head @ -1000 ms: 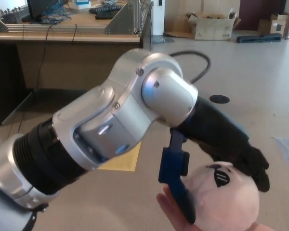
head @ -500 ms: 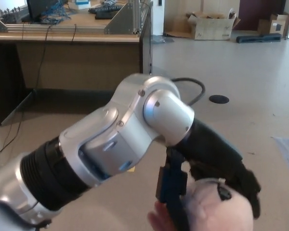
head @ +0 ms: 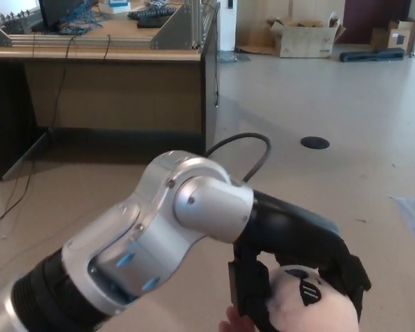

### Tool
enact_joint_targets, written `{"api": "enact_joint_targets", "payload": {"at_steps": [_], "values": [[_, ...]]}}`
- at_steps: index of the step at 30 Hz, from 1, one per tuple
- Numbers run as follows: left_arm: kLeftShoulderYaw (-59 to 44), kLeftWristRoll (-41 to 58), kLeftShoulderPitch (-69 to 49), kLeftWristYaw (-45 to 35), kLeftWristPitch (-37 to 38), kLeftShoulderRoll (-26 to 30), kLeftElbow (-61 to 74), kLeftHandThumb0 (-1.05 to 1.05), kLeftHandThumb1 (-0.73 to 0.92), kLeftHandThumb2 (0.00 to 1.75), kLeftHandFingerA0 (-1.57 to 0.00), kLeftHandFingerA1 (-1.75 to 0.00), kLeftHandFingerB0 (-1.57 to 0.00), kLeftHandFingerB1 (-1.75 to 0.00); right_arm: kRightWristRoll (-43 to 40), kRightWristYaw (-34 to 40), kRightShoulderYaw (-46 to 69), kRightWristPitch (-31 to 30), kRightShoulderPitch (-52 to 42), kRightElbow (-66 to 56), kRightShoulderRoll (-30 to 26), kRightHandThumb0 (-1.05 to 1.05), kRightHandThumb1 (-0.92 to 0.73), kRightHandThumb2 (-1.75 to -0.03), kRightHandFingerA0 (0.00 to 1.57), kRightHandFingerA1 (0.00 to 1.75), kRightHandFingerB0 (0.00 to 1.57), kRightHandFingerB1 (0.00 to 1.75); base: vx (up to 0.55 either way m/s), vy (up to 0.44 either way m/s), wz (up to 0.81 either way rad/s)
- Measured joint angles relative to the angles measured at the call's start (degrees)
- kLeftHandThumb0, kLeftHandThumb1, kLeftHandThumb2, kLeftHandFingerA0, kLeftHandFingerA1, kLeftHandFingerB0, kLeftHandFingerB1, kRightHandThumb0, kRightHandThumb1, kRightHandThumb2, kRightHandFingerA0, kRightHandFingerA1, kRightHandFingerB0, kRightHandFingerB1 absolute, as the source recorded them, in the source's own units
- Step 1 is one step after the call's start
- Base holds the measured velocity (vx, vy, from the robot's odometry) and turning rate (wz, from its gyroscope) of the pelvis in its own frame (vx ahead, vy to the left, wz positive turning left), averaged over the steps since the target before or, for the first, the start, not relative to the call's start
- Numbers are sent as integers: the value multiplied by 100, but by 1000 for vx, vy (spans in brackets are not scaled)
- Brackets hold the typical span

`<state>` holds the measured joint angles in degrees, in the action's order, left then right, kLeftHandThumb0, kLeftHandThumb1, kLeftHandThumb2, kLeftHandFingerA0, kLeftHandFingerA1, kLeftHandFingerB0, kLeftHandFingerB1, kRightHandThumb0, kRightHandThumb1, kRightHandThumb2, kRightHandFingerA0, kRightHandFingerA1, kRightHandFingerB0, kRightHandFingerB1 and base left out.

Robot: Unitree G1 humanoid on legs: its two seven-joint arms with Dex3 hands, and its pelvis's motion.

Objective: The robot extends its left hand to pick up an emotional support dumpling from the palm of a person and brings its hand down by its side. Then it extends its arm again to hand the dumpling back to the person.

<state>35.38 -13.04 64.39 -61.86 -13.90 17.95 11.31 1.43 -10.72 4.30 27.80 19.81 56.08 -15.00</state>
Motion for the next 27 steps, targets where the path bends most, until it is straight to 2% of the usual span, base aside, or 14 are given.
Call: {"api": "enact_joint_targets", "payload": {"at_steps": [2,3,6,7,9,12,13,14,15,18,19,26,27], "values": [[-58,-51,-119,170,113,-21,19,-22,76,62,-81,-70,-80,-64,104,98,-81,79,0,24,-59,-51,-75,-63,90,61,71,50,0,0,0],[-72,-67,-143,213,142,-29,22,-24,76,62,-83,-59,-81,-50,133,125,-103,100,0,32,-71,-49,-71,-62,86,60,70,49,0,0,0],[-134,-142,-241,360,231,-54,56,-24,76,62,-83,-59,-81,-50,195,191,-141,162,1,66,-87,-49,-71,-62,86,60,70,49,0,0,0],[-173,-159,-316,416,243,-66,98,-18,77,62,-72,-163,-69,-122,195,190,-136,166,2,72,-87,-51,-74,-63,94,64,69,46,0,0,0],[-233,-193,-460,522,254,-89,155,-17,78,63,-71,-163,-69,-123,192,187,-123,167,2,80,-86,-53,-68,-61,89,60,68,44,0,0,0],[-564,-150,-1030,795,235,-308,305,-17,78,63,-71,-163,-69,-123,167,193,-78,146,43,88,-57,-53,-68,-61,89,60,68,44,0,0,0],[-665,-132,-1252,892,208,-395,350,-18,73,73,-75,-153,-77,-109,144,192,-38,131,55,89,-37,-59,-60,-59,77,45,37,32,0,0,0],[-720,-126,-1350,944,192,-439,369,-18,73,73,-75,-153,-77,-109,133,192,-20,121,63,89,-26,-59,-60,-59,77,45,37,32,0,0,0],[-878,-74,-1493,1015,178,-531,381,-17,74,73,-81,-154,-81,-104,104,184,26,93,80,86,9,-61,-50,-84,66,58,34,45,0,0,0],[-1509,195,-1915,1232,11,-896,396,-17,74,73,-81,-154,-81,-104,-7,135,160,-13,96,86,114,-61,-50,-84,66,58,34,45,0,0,0],[-1688,283,-1998,1279,-78,-996,414,-12,76,77,-87,-152,-83,-97,-34,112,190,-36,97,86,136,-52,-61,-59,71,44,43,34,0,0,0],[-2692,775,-2092,1463,-663,-1499,475,-11,77,74,-88,-149,-87,-95,-152,7,327,-110,99,86,186,-53,-61,-59,72,45,43,34,0,0,0],[-2808,830,-2092,1493,-749,-1559,484,-19,78,66,-85,-143,-87,-81,-165,-6,337,-116,99,86,188,-58,-50,-83,66,58,35,46,0,0,0]]}}
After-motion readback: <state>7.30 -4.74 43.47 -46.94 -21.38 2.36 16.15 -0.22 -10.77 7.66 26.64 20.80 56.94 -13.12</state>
